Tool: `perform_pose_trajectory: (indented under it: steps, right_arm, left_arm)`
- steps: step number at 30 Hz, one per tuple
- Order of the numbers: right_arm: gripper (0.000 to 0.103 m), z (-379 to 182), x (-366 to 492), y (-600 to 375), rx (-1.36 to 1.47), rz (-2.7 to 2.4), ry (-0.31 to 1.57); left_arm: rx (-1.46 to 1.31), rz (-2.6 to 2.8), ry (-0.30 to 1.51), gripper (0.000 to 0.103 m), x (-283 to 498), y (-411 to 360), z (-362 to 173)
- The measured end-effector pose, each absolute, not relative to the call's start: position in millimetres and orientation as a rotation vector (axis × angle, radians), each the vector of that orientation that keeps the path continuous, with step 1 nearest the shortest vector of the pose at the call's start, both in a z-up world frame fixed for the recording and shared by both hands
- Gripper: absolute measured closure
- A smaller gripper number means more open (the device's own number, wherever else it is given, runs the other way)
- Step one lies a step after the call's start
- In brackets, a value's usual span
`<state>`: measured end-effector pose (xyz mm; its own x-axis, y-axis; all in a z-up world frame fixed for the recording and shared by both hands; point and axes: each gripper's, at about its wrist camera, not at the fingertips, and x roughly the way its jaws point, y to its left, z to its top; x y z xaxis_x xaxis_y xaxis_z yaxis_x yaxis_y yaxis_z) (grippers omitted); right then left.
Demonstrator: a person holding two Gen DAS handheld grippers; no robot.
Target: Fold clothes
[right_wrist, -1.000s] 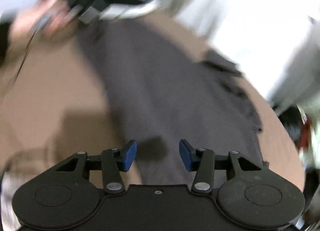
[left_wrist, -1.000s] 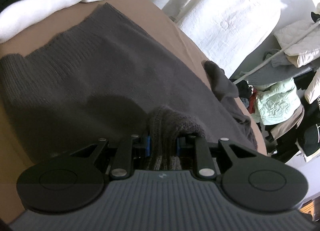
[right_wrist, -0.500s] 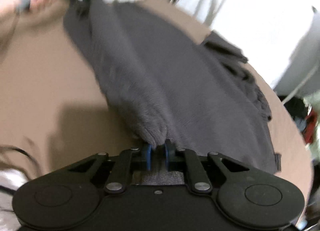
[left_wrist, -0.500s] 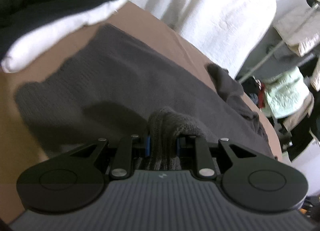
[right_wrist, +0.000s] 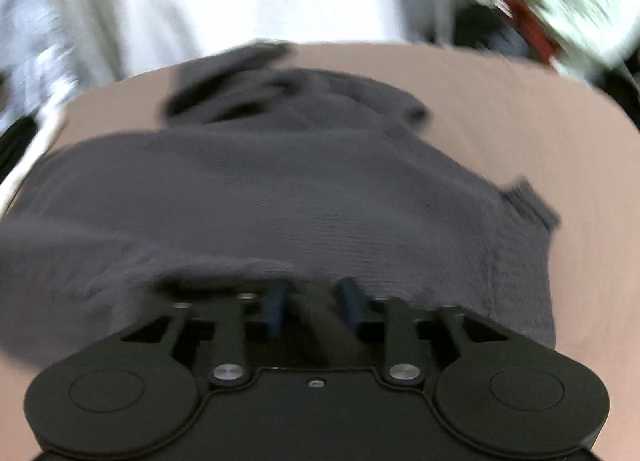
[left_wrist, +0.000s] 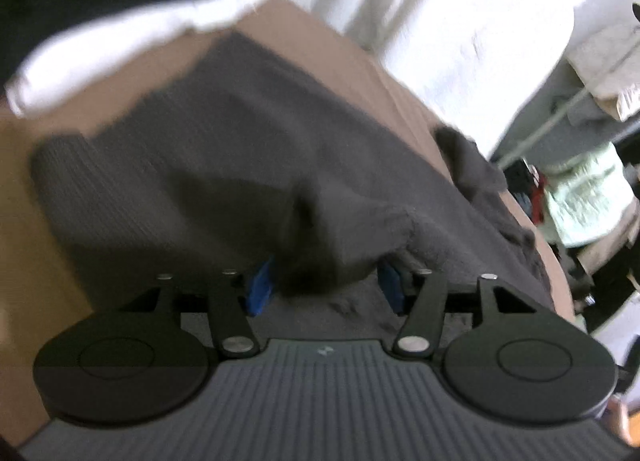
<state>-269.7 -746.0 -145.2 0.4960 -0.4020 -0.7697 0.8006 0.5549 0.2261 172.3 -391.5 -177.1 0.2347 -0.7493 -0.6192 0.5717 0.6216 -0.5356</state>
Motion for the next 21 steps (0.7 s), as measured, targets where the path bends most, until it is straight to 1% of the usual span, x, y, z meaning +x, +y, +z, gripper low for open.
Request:
perform_pose_trajectory:
  steps: [3, 6, 8, 9, 12, 13, 14, 16, 17, 19, 20, 21]
  right_arm:
    - [0.060, -135, -283, -743, 0.708, -0.871, 0.670]
    - [0.060, -120, -290, -733, 0.642, -0.990, 0.676]
    - [0.059, -112, -296, -720, 0.643, -1.024, 0.647]
    - [0.055, -107, -298, -720, 0.662, -0.995, 0.609]
    - [0.055, -96, -284, -702, 0.679, -0.780, 0.555]
    - [0.051, -95, -276, -696, 0.671, -0.709, 0.564]
    - [0.048, -97, -266, -689, 0.651, -0.651, 0.592]
    - [0.034, -103, -245, -675, 0.587, -0.581, 0.661]
    - [0.032, -109, -232, -670, 0.507, -0.616, 0.718]
    - [0.021, -128, -205, -660, 0.319, -0.719, 0.843]
    - [0.021, -139, -197, -655, 0.238, -0.729, 0.897]
    - [0.034, -149, -189, -650, 0.159, -0.731, 0.949]
  left_arm:
    - [-0.247, -0.865, 0.916, 0.044, 181, -380, -172]
    - [-0.265, -0.878, 0.926, 0.044, 184, -379, -169]
    - [-0.256, -0.905, 0.937, 0.040, 180, -383, -169]
    - [-0.247, -0.919, 0.943, 0.038, 178, -385, -170]
    - [-0.193, -0.973, 0.978, 0.037, 171, -398, -173]
    - [-0.166, -0.993, 0.992, 0.037, 168, -403, -175]
    - [-0.136, -1.009, 1.004, 0.037, 165, -408, -176]
    - [-0.092, -1.027, 1.019, 0.037, 158, -415, -179]
    - [-0.072, -1.018, 1.022, 0.037, 154, -417, -180]
    - [-0.029, -0.965, 1.015, 0.037, 146, -418, -177]
    - [-0.017, -0.946, 1.000, 0.037, 142, -417, -173]
    - [-0.021, -0.941, 0.988, 0.037, 139, -415, -168]
